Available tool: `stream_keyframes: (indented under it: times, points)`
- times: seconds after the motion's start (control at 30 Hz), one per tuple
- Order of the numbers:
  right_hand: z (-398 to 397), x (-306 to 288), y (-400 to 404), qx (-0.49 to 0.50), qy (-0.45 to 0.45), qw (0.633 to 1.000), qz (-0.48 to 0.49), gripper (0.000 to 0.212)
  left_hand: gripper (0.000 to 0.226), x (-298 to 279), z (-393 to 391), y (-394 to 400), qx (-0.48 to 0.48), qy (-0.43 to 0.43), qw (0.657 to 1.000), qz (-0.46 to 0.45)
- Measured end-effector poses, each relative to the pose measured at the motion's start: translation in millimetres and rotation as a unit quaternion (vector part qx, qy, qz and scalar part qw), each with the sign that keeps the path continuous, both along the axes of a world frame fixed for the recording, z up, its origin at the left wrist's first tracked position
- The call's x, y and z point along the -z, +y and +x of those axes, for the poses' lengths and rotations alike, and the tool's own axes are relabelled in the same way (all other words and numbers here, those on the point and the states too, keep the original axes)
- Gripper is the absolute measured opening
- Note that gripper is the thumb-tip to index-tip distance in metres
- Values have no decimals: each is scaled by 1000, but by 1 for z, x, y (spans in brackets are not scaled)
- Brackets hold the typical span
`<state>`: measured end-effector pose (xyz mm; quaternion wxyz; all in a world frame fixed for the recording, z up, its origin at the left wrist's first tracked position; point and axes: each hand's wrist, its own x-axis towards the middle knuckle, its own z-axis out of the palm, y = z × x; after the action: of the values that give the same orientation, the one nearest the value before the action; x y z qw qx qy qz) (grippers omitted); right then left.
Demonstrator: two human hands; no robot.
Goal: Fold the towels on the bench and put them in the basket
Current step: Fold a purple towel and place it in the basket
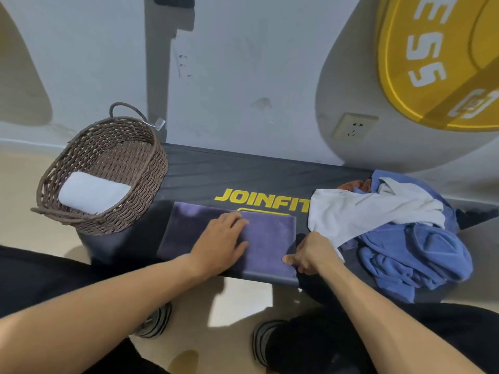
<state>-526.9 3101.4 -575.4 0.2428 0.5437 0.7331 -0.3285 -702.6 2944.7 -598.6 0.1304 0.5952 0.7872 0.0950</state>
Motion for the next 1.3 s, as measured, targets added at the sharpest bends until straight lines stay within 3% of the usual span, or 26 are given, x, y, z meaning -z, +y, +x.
stream_keyframes:
  times: [0.13, 0.23, 0.37, 0.6, 0.73, 0.83, 0.9, 0.97, 1.03, 1.1, 1.2, 1.23, 1.3]
  points:
    - [-2, -2, -2, 53, 36, 998, -15, 39, 62, 33, 31, 11, 16, 39, 996, -78]
    - [-4, 0, 0, 108, 73, 991, -9, 35, 63, 46, 37, 3, 20, 78, 996, -47]
    - [-1, 8, -6, 97, 79, 991, 53, 30, 64, 54, 36, 0, 14, 85, 996, -26]
    - [-11, 10, -11, 75, 100, 991, 46, 16, 64, 58, 37, 2, 12, 103, 994, -23]
    - [-13, 5, -7, 150, 152, 977, -14, 16, 62, 59, 35, 1, 17, 81, 997, -5]
    - [-10, -4, -4, 304, 183, 917, -181, 10, 60, 57, 34, -2, 29, 57, 998, -7]
    - [-11, -10, -4, 328, 204, 890, -241, 17, 58, 53, 32, -1, 19, 10, 1000, 6]
    - [-18, -16, -5, 324, 255, 870, -271, 20, 51, 39, 28, 7, -33, -124, 991, 41]
    - [-28, -23, -10, 295, 296, 864, -279, 24, 41, 17, 26, 14, -101, -203, 964, 136]
    - [-39, -27, -17, 265, 334, 858, -288, 26, 31, -4, 26, 20, -183, -271, 928, 182]
    - [-59, -30, -34, 241, 376, 840, -309, 24, 7, -22, 24, 24, -261, -496, 821, 109]
    - [-65, -30, -40, 237, 384, 835, -316, 23, 8, -24, 18, 23, -282, -521, 801, 93]
    - [-74, -29, -48, 241, 400, 807, -361, 25, 15, -24, 1, 16, -312, -510, 797, 88]
